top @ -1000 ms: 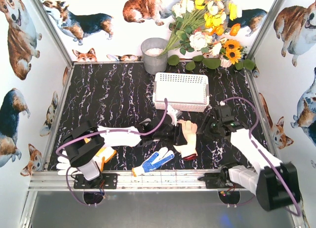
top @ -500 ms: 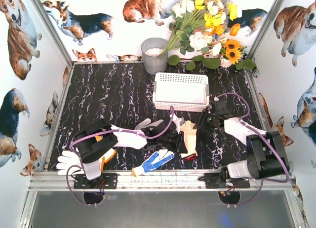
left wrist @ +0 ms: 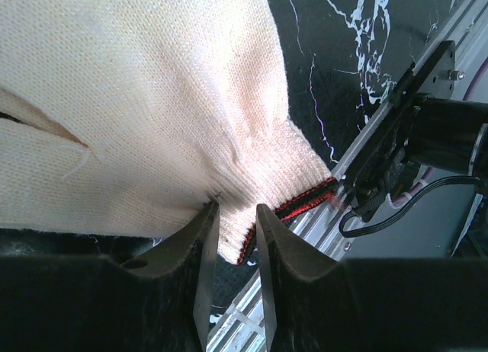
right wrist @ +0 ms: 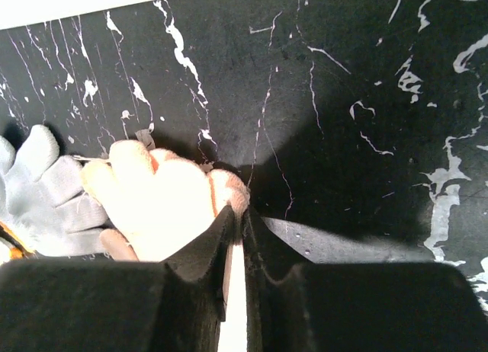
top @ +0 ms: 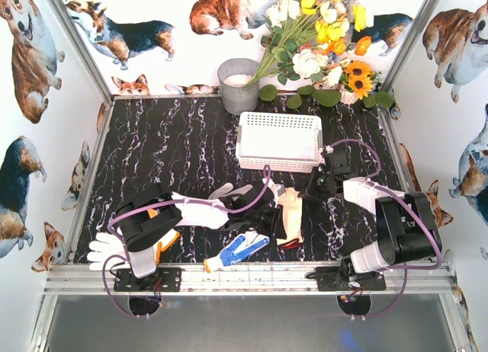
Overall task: Put the gloves into the storage basket
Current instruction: Pick up the glove from the center of the board.
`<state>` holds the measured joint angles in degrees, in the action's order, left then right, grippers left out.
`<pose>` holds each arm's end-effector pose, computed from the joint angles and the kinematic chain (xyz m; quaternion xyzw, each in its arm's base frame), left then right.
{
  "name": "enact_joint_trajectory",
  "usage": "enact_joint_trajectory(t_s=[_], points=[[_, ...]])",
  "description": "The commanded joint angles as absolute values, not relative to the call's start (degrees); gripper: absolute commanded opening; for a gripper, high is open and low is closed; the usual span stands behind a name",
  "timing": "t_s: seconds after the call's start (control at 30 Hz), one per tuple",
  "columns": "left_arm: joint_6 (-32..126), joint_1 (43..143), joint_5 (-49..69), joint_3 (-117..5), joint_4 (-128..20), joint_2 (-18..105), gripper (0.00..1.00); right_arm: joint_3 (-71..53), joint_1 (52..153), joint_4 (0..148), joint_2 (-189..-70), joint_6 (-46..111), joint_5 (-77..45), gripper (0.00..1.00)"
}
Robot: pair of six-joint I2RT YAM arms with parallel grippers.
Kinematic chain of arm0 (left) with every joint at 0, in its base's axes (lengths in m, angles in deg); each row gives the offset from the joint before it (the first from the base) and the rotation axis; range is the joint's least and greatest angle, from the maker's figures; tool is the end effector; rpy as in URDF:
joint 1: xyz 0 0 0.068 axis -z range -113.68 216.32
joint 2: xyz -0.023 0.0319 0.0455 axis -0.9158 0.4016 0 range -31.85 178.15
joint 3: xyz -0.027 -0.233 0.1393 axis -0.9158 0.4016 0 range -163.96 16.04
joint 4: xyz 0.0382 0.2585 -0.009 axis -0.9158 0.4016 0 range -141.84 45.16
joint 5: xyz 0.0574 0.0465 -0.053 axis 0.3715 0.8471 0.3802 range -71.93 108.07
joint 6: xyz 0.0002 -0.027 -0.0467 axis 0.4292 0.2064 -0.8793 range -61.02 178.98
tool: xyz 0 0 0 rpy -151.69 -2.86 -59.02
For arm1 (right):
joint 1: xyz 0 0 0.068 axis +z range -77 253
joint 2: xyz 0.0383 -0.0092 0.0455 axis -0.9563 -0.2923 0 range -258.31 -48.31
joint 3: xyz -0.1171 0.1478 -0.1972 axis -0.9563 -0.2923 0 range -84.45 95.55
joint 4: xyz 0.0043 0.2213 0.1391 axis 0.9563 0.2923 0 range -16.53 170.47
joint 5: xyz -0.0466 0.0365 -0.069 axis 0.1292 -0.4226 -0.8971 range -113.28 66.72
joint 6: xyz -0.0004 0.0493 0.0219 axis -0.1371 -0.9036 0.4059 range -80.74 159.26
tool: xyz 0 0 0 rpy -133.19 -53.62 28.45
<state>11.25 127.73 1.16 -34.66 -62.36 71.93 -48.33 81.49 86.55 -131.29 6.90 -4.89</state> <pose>0.1620 -0.3189 0.1370 0.1666 0.8921 -0.4022 0.1210 0.2485 0.0484 0.1445 0.1567 0.9413 0.2340 0.1860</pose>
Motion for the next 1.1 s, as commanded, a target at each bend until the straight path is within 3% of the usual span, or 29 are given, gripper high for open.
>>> enact_joint_trajectory(t_s=[0.0,0.37,0.47,0.6,0.7,0.87,1.07], points=[[12.66,127.81,1.73,-35.2,-58.61,73.04,0.22,-46.38,81.27,84.71,-128.65,9.12,-4.72,0.09],[14.17,128.39,2.05,-35.49,-56.69,72.01,0.21,-44.95,81.27,82.04,-130.61,10.07,-2.4,0.08],[14.88,128.64,2.65,-36.43,-55.77,71.23,0.25,-43.71,81.27,84.35,-130.82,10.61,-2.25,0.16],[14.68,128.66,3.29,-37.12,-55.7,68.87,0.34,-43.64,81.27,88.35,-125.95,11.07,-2.78,0.41],[14.6,128.65,3.51,-37.07,-56.43,66.61,0.4,-43.58,81.27,93.45,-120.28,11.88,-3.46,0.51],[14.51,128.65,4.69,-36.07,-55.99,64.05,0.41,-44.3,81.27,104.31,-112.03,11.34,-3.3,0.53],[13.84,128.69,5.23,-34.22,-56.09,63.81,0.39,-51.44,81.75,108.58,-103.17,7.06,6.2,0.53]])
